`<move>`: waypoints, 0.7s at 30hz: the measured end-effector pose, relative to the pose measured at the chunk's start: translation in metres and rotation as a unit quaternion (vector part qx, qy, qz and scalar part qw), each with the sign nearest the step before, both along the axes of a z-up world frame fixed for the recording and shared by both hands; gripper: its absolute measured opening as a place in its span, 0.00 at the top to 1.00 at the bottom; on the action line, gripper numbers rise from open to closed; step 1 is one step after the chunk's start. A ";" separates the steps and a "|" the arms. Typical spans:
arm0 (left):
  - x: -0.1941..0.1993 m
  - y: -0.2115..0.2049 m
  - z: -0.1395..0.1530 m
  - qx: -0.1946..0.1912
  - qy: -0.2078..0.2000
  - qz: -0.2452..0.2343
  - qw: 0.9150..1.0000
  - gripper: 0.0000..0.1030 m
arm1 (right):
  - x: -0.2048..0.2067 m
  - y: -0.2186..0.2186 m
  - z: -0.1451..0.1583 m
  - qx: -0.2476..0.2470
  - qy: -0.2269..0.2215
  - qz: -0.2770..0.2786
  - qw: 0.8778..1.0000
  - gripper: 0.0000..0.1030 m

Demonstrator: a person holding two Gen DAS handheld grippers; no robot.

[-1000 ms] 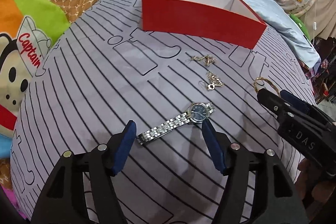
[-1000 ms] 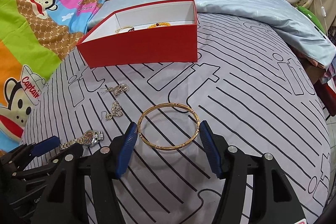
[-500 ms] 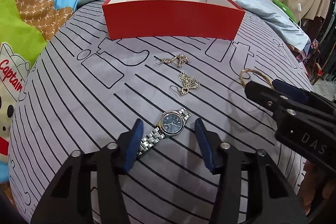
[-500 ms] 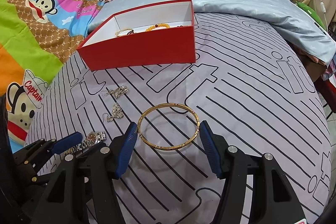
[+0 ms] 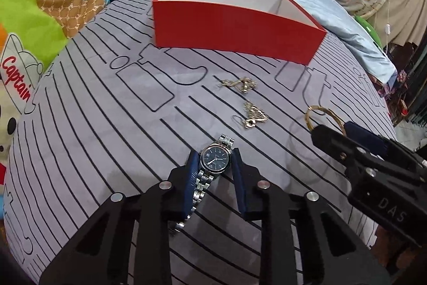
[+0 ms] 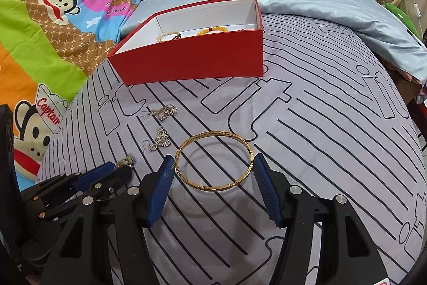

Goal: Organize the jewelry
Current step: 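Close the left tool on the silver watch band while the right tool grasps the gold bangle, then carry the watch and bangle into the red box and open both tools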

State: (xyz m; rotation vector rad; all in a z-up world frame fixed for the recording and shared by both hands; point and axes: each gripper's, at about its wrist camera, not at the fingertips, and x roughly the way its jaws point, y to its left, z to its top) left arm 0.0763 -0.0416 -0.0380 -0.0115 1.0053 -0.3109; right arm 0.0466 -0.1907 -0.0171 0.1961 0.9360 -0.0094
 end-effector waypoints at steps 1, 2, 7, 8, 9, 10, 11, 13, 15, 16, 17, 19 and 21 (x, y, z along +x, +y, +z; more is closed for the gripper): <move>0.001 0.001 0.000 0.001 0.000 0.002 1.000 0.76 | 0.000 0.001 0.000 0.000 0.000 0.001 1.000 0.43; 0.002 0.003 0.000 0.001 -0.001 0.006 1.000 0.76 | 0.000 0.002 -0.001 0.000 0.001 0.002 1.000 0.43; 0.005 0.007 0.001 -0.002 0.002 0.013 1.000 0.76 | 0.001 0.005 0.000 0.004 0.000 0.007 1.000 0.43; 0.005 0.007 0.001 -0.003 0.002 0.013 1.000 0.76 | 0.002 0.006 0.000 0.004 -0.001 0.007 1.000 0.43; 0.006 0.008 0.002 -0.004 0.002 0.015 1.000 0.76 | 0.002 0.007 0.001 0.004 -0.002 0.008 1.000 0.43; 0.007 0.009 0.003 -0.006 0.001 0.016 1.000 0.76 | 0.002 0.007 0.002 0.004 -0.003 0.008 1.000 0.43; 0.007 0.010 0.004 -0.008 -0.001 0.016 1.000 0.76 | 0.002 0.007 0.003 0.004 -0.004 0.008 1.000 0.43; 0.008 0.012 0.008 -0.008 -0.005 0.017 1.000 0.76 | 0.002 0.007 0.004 0.004 -0.006 0.008 1.000 0.43; 0.008 0.013 0.013 -0.010 -0.010 0.018 1.000 0.76 | 0.002 0.006 0.007 0.006 -0.009 0.007 1.000 0.43; 0.009 0.013 0.015 -0.010 -0.012 0.018 1.000 0.76 | 0.003 0.006 0.008 0.006 -0.011 0.007 1.000 0.43; 0.009 0.014 0.017 -0.013 -0.014 0.018 1.000 0.76 | 0.003 0.006 0.010 0.004 -0.013 0.007 1.000 0.43; 0.011 0.016 0.023 -0.017 -0.018 0.021 0.999 0.76 | 0.004 0.006 0.013 0.002 -0.017 0.007 1.000 0.43; 0.014 0.017 0.030 -0.021 -0.025 0.023 0.999 0.76 | 0.006 0.006 0.020 -0.001 -0.024 0.008 1.000 0.43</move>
